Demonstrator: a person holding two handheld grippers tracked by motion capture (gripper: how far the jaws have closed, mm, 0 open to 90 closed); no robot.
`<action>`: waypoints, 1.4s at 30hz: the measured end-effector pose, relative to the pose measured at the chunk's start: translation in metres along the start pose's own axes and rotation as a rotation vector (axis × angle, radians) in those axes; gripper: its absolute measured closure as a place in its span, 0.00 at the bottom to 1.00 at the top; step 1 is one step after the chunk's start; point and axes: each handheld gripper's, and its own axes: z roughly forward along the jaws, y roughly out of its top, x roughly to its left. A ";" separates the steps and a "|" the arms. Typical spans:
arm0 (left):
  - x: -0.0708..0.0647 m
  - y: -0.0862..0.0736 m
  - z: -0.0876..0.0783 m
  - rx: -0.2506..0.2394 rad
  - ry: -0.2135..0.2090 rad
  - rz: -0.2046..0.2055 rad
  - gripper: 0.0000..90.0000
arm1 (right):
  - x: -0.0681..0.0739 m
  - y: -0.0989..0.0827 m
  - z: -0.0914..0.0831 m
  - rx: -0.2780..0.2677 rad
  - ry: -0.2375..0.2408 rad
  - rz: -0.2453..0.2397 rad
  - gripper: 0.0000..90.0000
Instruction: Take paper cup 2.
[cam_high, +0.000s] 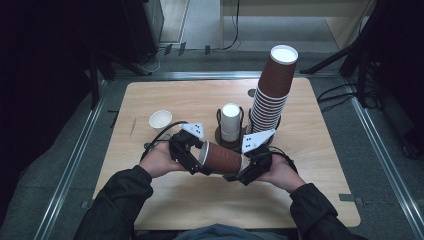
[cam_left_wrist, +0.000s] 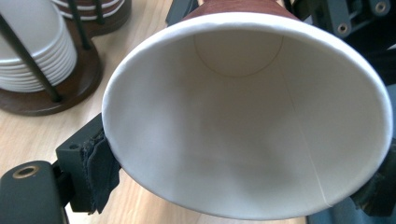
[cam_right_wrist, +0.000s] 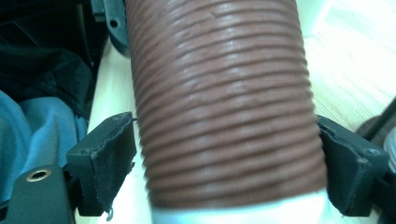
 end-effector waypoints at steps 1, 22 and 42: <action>0.000 0.001 -0.001 0.007 0.011 0.003 0.09 | -0.001 -0.001 0.000 0.005 -0.008 -0.010 0.15; -0.003 0.009 0.021 0.296 0.132 0.105 0.09 | -0.002 -0.007 0.005 0.090 -0.048 -0.027 0.16; -0.009 0.019 0.034 0.322 0.108 0.132 0.09 | 0.001 -0.005 0.018 0.128 -0.033 -0.044 0.16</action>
